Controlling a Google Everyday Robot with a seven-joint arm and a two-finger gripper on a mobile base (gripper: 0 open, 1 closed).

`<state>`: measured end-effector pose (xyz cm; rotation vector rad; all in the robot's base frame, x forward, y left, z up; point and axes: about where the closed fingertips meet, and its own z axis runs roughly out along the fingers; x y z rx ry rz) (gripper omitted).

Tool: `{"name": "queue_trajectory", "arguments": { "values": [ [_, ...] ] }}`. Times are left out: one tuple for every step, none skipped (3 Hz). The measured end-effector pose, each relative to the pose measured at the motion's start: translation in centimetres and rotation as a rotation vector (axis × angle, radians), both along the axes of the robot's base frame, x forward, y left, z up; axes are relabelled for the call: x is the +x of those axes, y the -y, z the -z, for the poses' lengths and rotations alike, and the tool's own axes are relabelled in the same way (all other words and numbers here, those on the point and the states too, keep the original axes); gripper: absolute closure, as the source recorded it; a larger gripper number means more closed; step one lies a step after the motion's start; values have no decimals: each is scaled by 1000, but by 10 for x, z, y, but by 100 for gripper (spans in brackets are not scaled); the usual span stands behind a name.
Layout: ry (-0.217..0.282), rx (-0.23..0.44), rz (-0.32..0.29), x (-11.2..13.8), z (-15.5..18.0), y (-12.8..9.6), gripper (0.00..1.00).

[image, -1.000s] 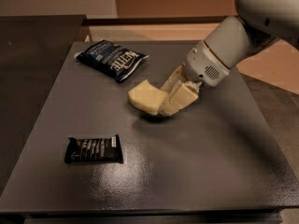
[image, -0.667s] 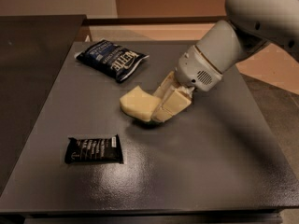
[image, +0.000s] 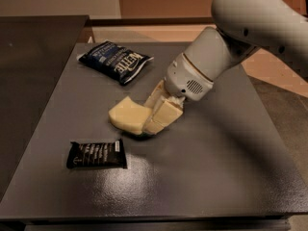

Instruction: Move sponge near rxbar chocolate

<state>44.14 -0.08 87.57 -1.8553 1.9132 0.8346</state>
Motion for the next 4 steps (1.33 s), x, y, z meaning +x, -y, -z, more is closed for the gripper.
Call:
{"name": "queue_trajectory", "arguments": {
  "values": [
    [0,4,-25,-2,6,-13,59],
    [-4,10,-40,-2,11,-22,36],
    [-1,9,-42,-3,10,-23,12],
    [1,8,-44,-4,10,-24,0]
  ]
}}
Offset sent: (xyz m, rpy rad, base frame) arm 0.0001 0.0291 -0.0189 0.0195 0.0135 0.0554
